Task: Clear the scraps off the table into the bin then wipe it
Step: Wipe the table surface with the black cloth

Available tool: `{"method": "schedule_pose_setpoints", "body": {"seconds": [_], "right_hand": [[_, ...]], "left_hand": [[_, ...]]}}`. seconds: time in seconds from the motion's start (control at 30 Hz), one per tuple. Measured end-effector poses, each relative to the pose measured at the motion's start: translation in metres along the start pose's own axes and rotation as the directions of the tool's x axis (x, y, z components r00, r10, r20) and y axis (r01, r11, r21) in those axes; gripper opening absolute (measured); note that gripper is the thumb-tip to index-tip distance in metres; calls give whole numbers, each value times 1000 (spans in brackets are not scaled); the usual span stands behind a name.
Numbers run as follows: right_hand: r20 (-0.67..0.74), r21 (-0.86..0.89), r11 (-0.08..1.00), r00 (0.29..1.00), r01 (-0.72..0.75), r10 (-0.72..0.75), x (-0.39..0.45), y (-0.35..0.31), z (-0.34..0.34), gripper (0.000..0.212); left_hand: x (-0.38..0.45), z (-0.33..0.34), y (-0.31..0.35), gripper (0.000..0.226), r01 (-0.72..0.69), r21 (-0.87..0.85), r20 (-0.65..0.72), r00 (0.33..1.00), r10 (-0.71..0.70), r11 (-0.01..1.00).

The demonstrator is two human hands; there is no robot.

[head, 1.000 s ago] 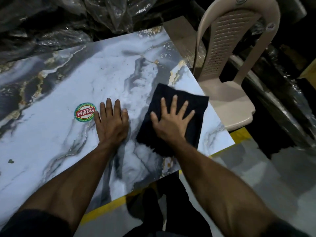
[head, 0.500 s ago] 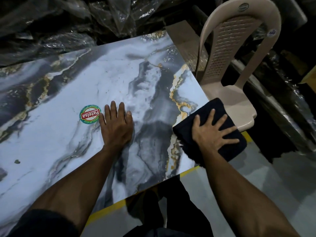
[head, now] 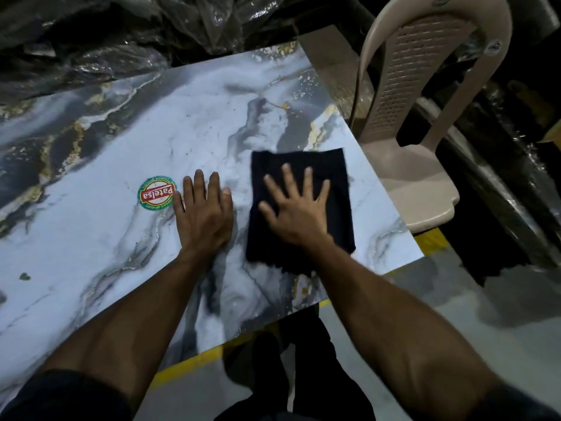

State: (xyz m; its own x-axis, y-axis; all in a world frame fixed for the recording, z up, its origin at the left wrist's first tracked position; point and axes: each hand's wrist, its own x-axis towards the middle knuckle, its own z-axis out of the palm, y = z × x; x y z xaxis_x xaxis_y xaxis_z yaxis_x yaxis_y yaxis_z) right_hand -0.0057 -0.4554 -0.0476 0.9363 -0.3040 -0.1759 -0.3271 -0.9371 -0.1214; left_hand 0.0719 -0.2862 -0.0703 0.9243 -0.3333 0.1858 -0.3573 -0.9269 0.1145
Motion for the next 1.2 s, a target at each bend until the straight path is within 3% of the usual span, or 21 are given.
{"method": "schedule_pose_setpoints", "body": {"seconds": [0.07,0.13,0.2,0.27,0.33,0.4,0.5,0.6,0.7,0.83,0.93,1.07,1.2], "right_hand": [[-43,3,991,990,131,-131,-36,-2,9,63],[-153,122,984,982,133,-113,-63,12,13,63],[-241,266,964,967,-10,76,-76,34,10,66],[-207,299,927,934,-224,292,-77,58,4,78],[-91,186,900,905,-394,415,-64,81,-3,88],[17,70,896,899,-438,437,-43,94,-10,91],[86,63,918,918,-392,386,-7,88,-19,86],[81,21,971,968,-239,237,9,50,-17,79],[2,0,999,999,-43,43,-21,-2,3,65],[-96,5,1000,995,2,-1,-87,-15,31,57],[-82,3,989,986,-145,144,-107,19,30,60],[-29,23,917,917,-397,398,-86,70,12,65],[8,59,882,884,-468,468,-38,85,-4,67]], "left_hand": [[0,0,1,51,-2,-10,-20,1000,2,1000],[-1,1,0,50,2,-13,-33,999,-2,1000],[-1,2,0,48,12,-12,-45,999,-12,1000],[-1,2,1,47,3,0,-60,998,-3,1000],[-1,3,1,46,-20,8,-77,997,20,1000],[-1,4,1,48,-21,-8,-71,997,20,1000],[0,7,-2,50,-3,-23,-59,998,2,1000],[1,9,-2,48,-7,6,-95,995,7,1000],[0,8,-1,47,0,-39,-124,992,-5,999],[0,6,-2,48,5,-42,-78,997,-8,999],[0,4,-1,46,3,-38,-75,997,-6,999],[1,5,-1,44,-4,-36,-83,997,1,999],[2,10,-2,43,16,-5,-88,996,-17,1000]]}}
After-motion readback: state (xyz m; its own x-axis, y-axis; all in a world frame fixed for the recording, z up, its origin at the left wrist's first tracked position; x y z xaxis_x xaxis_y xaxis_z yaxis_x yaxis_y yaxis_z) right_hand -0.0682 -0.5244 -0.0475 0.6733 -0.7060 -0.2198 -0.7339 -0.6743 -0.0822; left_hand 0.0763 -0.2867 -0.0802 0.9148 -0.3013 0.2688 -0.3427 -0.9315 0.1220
